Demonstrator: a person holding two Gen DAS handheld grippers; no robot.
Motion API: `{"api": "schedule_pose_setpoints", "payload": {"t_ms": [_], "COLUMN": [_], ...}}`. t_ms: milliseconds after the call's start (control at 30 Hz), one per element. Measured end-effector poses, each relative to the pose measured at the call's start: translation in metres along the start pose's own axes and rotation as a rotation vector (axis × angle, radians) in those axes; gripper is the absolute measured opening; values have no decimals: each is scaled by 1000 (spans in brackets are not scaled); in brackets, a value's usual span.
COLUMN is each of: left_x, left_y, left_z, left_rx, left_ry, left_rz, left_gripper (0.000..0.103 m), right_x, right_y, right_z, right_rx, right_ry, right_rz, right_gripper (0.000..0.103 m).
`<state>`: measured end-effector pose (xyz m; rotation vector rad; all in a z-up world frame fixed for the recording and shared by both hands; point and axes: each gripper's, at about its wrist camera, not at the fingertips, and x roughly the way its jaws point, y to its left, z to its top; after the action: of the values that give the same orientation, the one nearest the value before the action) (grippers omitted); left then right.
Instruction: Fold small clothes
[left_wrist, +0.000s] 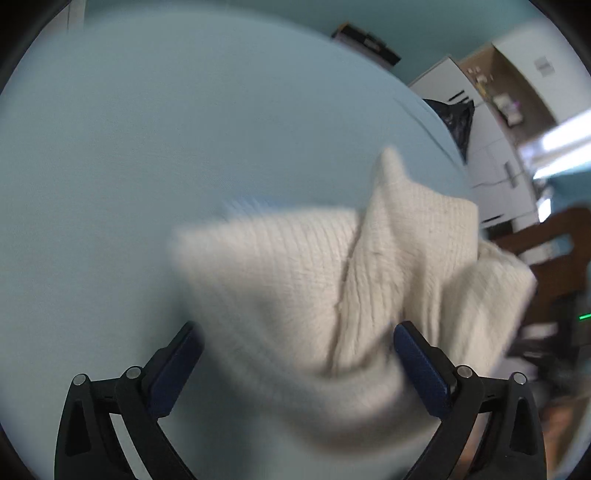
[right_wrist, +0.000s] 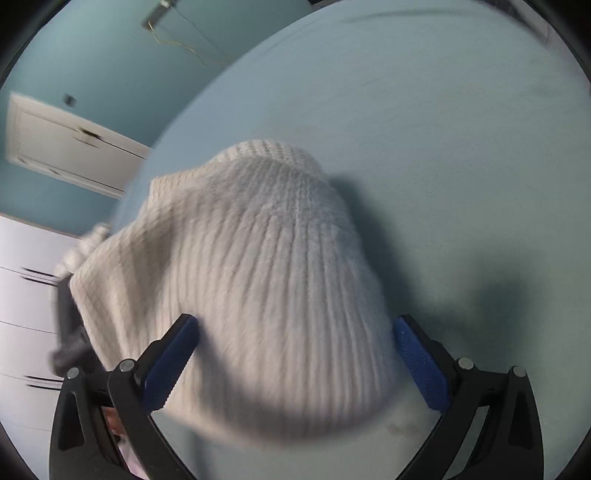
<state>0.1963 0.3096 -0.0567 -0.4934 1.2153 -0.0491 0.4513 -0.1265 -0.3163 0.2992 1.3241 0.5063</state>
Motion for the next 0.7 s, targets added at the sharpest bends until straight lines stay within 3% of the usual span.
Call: {"api": "schedule_pose_setpoints", "payload": {"t_ms": [100,233,300,400,433,467,633,700], "left_x": [-55,-135,-165,-217,-230,-246,-286,-297], "left_y": [-19,-60,-86,-114,-116,-120,-143,-148], "left_z": [-15,-51,-65,-104,-114,-130,-183,-204], "left_rx": [124,271,328,349,351,358,310,288], "left_ry": [-98,-208,-236,-283,-300,-318,-364,-398], "left_rz": [216,422,485,445,428,421,486,480], "left_gripper": [103,103,103,103,103,103,103,103], "right_x": [-53,-133,-171,-221,-235,-243,-283,-281], "right_y": [35,97,127,168,173,175,184,189], "right_z": [-26,-74,-101,-140,-161,-174,-238,-253], "right_rx": [-140,-261,-331,-445,-455,-447,-412,-428], "right_ry": [11,-66,-125,-277,-304,-304,-324,-321], "right_rz": [-33,-56,-82,-185,-281,-318,-359,-372], "right_gripper": [102,102,102,102,102,102,102,102]}}
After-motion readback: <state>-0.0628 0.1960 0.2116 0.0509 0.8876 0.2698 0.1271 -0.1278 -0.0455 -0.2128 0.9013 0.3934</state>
